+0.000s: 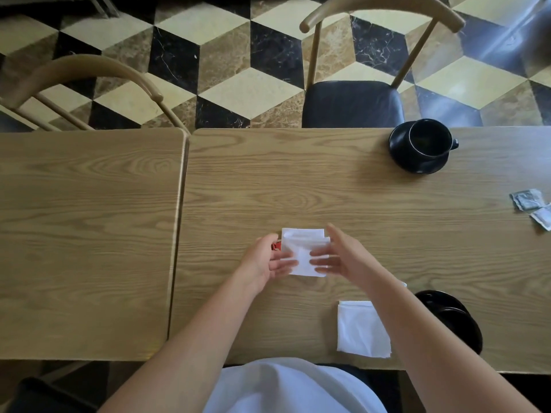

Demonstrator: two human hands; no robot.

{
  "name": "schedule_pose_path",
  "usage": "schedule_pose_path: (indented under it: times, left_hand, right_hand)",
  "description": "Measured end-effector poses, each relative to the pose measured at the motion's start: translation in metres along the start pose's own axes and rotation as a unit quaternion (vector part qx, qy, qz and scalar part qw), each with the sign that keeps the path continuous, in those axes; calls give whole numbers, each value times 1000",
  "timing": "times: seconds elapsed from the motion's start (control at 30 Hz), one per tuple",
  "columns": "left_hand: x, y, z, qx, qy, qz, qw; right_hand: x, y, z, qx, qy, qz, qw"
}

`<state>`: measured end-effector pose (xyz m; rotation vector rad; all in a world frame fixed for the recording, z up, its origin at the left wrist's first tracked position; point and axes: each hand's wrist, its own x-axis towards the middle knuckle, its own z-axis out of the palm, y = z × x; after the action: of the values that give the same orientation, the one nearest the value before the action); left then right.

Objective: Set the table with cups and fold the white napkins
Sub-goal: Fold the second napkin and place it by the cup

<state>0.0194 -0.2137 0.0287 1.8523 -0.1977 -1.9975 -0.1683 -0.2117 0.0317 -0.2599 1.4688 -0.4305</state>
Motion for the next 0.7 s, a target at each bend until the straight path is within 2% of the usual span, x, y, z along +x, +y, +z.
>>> schedule_pose_path:
  times: [0.1,0.17,0.23,0.27,0.3,0.4,0.43,0.47,0.53,0.57,0.7]
  left_hand:
    - [3,10,8,-8,40,44,998]
    - [5,9,11,77,78,99,989]
    - [7,3,12,221,115,165,954]
    - [8,-2,11,308,122,208,920]
    - [10,-6,10,406,116,256,870]
    - [15,-17,11,657,41,343,670]
    - [18,-17,13,698,16,342,629]
    - [22,-17,16,721,-2,335,606]
    - [32,-11,21,745,-13,313,589]
    - [36,-7,23,753,-12,299,586]
    - [53,-1,31,760,-6,250,600]
  right_hand:
    - [12,-22,4,-87,-29,-47,995]
    - [18,-30,4,-158,-26,-65,985]
    - [23,-28,1,-198,12,-95,975]
    - [24,-23,-2,-224,39,-119,967]
    - [24,-18,-4,-275,66,-152,947]
    - [21,5,-4,-501,96,-248,823]
    - [22,11,-1,-556,75,-260,786]
    - [25,15,3,-601,48,-260,754]
    - [34,19,9,-657,9,-245,713]
    - [38,18,11,-668,1,-231,707]
    - [57,18,10,-659,7,-218,720]
